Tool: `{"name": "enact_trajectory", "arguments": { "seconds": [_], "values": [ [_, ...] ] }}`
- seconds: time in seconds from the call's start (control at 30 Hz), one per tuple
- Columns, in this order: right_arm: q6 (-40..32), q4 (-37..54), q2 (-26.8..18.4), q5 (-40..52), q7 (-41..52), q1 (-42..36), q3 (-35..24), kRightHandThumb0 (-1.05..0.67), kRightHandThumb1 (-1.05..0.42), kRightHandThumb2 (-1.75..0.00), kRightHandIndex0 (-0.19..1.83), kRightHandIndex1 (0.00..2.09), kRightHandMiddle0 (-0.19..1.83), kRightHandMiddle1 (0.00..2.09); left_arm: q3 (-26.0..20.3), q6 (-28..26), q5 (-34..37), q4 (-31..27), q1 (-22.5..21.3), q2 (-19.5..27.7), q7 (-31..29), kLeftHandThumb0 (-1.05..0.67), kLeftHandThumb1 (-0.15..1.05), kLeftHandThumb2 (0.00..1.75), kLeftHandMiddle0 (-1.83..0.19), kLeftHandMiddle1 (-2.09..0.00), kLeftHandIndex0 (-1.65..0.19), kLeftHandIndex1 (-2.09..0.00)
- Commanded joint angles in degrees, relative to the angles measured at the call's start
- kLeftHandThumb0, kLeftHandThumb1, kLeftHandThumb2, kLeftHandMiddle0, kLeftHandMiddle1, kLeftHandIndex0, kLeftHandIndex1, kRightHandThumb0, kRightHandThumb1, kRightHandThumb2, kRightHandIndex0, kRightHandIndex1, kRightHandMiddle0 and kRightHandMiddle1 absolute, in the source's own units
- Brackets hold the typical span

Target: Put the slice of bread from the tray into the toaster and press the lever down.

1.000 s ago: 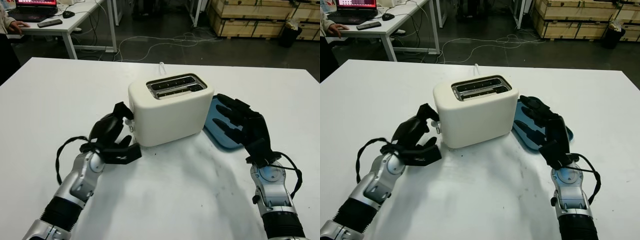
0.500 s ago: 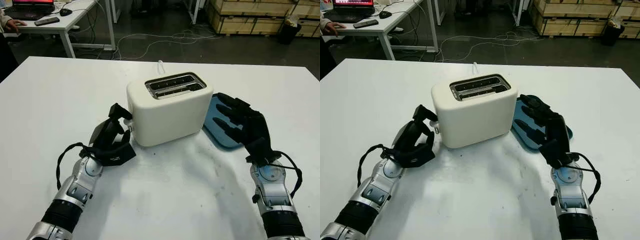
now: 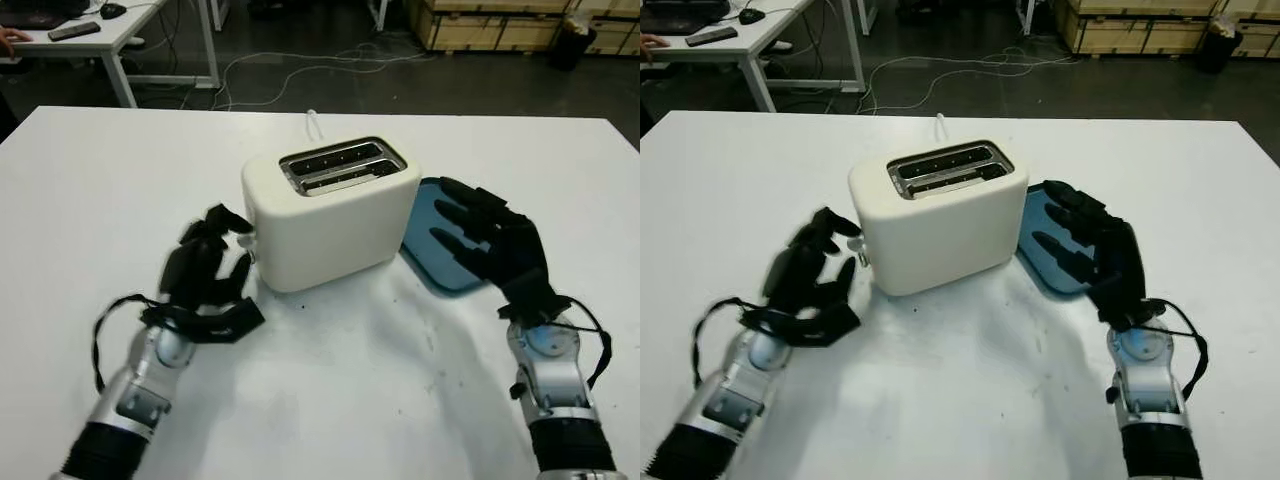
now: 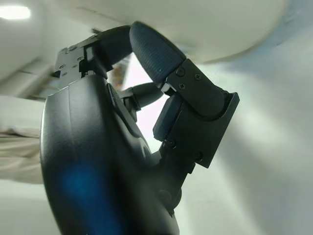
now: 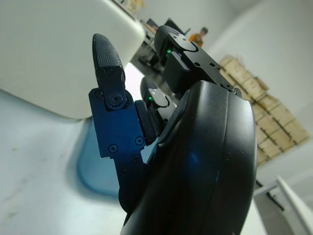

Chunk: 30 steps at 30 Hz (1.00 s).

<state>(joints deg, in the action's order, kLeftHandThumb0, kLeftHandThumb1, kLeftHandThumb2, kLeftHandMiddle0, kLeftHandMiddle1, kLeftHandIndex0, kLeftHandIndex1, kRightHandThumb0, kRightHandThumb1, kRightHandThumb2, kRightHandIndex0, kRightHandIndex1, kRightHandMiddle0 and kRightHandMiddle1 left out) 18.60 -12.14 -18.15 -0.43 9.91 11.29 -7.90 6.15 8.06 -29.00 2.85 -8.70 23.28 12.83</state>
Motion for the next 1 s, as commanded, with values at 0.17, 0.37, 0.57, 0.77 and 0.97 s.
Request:
{"name": "enact_trajectory", "arguments": {
  "seconds": [0.17,0.37,0.57,0.77,0.97],
  "values": [
    [-1.3,-0.3,-6.9,2.4,6.4,5.4,-1.6,-0.37,-0.89,-0.01,0.6,0.02,0.57,0.01,-4.9,1.4,-3.4,0.0,-4.6,6.8,-0.3,-0.79,0.71,0.96,-0.24,-1.75,-0.03,-1.7],
    [0.5,-4.2,-15.0,-1.5,9.7,12.1,-0.8,-0.35,-0.81,0.0,0.72,0.06,0.65,0.04,-4.0,-2.1,-4.9,2.0,-10.4,13.5,-10.3,-0.9,0.6,0.9,-0.47,-1.75,-0.18,-1.74],
    [0.4,-8.7,-20.8,-3.5,14.7,19.0,1.3,-0.34,-0.77,0.0,0.78,0.06,0.71,0.04,-2.6,-2.7,-4.8,2.8,-15.6,15.8,-18.5,-0.96,0.46,0.84,-0.53,-1.74,-0.38,-1.54],
    [-0.4,-11.4,-24.5,-8.0,17.6,24.6,4.6,-0.31,-0.76,0.0,0.79,0.04,0.74,0.03,-1.1,0.0,-4.9,4.9,-19.1,16.5,-21.0,-0.95,0.44,0.8,-0.59,-1.69,-0.47,-1.5],
    [0.5,-13.0,-26.0,-12.0,18.2,26.9,7.5,-0.28,-0.77,0.0,0.79,0.02,0.74,0.02,-1.1,1.4,-5.1,4.9,-19.9,16.7,-20.6,-0.89,0.4,0.92,-0.59,-1.64,-0.48,-1.46]
  ]
}}
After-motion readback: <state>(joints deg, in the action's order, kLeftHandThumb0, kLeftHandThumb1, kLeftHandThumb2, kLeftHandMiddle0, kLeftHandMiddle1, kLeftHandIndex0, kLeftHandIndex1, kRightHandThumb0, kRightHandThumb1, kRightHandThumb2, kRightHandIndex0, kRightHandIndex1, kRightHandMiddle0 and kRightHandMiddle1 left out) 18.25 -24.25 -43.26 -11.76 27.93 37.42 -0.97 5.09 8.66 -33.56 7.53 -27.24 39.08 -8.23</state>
